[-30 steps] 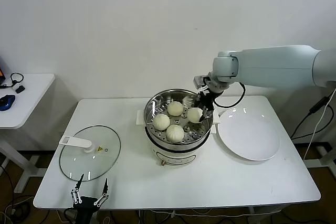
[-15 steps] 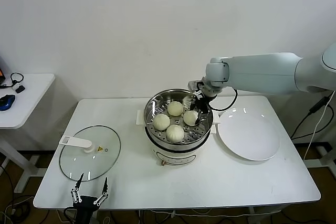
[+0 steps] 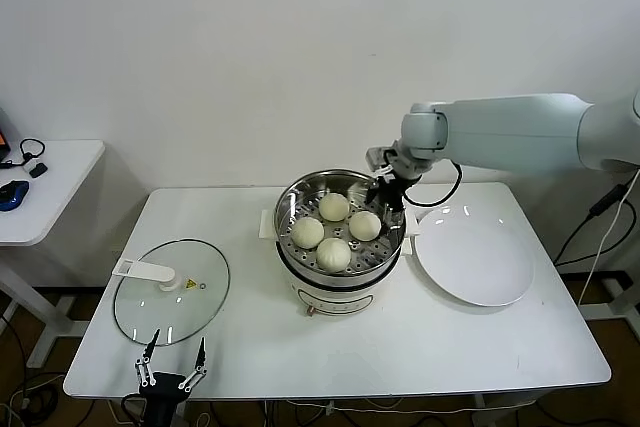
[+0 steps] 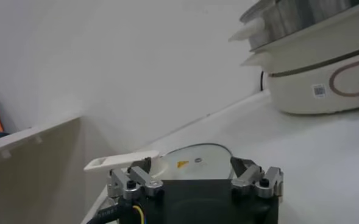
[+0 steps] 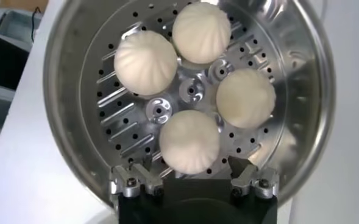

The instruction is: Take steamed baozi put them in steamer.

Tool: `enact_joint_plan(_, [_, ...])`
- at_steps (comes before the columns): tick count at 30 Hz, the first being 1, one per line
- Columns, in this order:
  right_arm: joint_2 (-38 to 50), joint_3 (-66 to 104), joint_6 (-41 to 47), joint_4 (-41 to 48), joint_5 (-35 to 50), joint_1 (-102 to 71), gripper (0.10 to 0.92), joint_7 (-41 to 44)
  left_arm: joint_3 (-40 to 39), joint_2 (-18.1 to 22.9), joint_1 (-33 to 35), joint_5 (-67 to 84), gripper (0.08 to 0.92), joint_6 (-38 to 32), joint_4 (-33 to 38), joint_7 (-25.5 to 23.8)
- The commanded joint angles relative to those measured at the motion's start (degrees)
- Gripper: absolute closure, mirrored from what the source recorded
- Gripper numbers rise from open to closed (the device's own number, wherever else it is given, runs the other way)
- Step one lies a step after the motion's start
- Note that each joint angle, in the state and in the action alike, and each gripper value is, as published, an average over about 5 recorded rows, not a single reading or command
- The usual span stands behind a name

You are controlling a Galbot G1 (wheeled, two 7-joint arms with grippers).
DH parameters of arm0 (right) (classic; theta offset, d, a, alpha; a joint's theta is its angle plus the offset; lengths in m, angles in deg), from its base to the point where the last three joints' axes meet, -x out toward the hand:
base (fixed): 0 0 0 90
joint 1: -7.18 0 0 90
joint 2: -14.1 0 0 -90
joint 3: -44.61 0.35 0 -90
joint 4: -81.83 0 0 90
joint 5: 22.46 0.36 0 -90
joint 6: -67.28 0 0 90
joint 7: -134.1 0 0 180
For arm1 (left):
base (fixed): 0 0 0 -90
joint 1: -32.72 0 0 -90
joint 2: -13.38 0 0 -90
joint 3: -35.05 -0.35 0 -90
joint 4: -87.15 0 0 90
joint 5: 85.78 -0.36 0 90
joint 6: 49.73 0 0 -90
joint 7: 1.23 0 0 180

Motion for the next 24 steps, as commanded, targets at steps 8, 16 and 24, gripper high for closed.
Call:
enact_joint_plan(8, [20.85, 11.74, 7.17, -16.91, 1.73, 4.78, 0.203, -19.71, -0.36, -0.54, -0.17, -0.14, 0.177, 0.10, 0.08, 0.39])
enact_joint_plan(16, [35.20, 31.24, 12.09, -27.05, -1.60, -7.91, 0.203, -31.97, -0.40, -0.70, -0.88, -0.31, 0.177, 0.64, -0.02, 0.31])
enact_joint_plan(24, [46.67, 65.80, 16.35, -38.16, -9.68, -40.50, 0.203, -39.06, -0.57, -0.54, -0.70, -0.34, 0.177, 0.53, -0.14, 0.34])
